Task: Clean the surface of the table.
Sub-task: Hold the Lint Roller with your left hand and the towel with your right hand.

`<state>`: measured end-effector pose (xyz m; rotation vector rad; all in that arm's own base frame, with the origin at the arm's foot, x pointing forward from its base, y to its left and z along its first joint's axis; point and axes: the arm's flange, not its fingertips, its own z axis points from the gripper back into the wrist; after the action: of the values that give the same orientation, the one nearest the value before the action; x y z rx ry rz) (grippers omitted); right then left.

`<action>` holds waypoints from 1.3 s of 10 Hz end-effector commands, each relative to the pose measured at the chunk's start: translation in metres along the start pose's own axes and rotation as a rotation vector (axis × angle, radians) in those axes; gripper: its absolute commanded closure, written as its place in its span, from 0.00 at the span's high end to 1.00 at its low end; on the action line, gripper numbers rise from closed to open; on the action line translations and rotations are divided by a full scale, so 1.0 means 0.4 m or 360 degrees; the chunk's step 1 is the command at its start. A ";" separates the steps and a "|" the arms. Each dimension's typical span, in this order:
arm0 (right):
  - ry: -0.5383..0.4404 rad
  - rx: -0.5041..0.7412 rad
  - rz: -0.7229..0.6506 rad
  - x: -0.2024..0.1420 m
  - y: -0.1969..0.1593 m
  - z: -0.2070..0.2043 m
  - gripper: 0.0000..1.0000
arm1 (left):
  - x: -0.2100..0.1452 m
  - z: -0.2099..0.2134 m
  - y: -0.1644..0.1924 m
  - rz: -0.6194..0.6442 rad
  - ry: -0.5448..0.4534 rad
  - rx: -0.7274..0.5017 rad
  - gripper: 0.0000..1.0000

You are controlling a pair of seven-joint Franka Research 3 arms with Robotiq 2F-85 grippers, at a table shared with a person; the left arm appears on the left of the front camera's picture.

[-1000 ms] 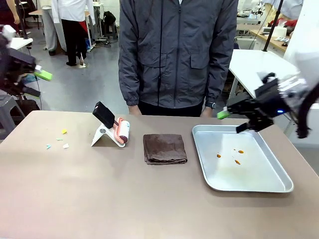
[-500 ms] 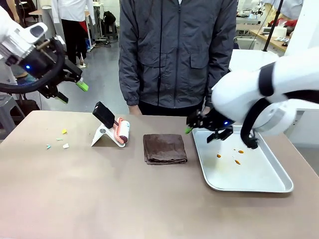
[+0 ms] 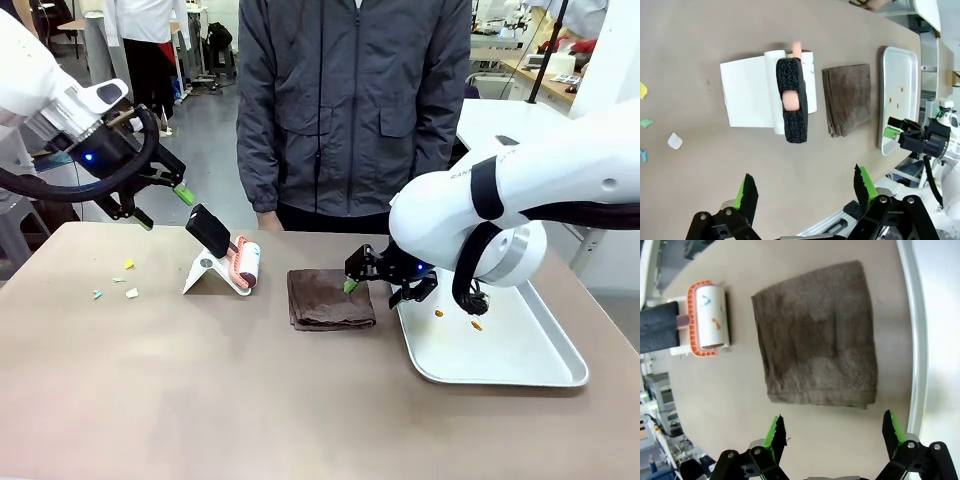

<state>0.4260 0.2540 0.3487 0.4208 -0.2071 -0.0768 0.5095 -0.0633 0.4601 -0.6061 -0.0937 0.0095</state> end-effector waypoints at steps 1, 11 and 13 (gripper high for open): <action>0.0017 0.0065 -0.0027 0.022 -0.010 0.034 1.00 | 0.017 0.001 -0.007 0.0019 -0.0020 -0.0006 1.00; 0.0247 -0.0093 0.0132 0.165 0.080 -0.065 1.00 | 0.106 -0.095 -0.008 0.0189 0.0097 0.0015 1.00; 0.0255 -0.0250 0.0032 0.206 0.102 -0.113 1.00 | 0.121 -0.113 -0.010 0.0218 0.0133 0.0059 1.00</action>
<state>0.5040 0.2815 0.3361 0.3229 -0.0665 0.0105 0.5583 -0.0852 0.4213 -0.5967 0.0057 0.1057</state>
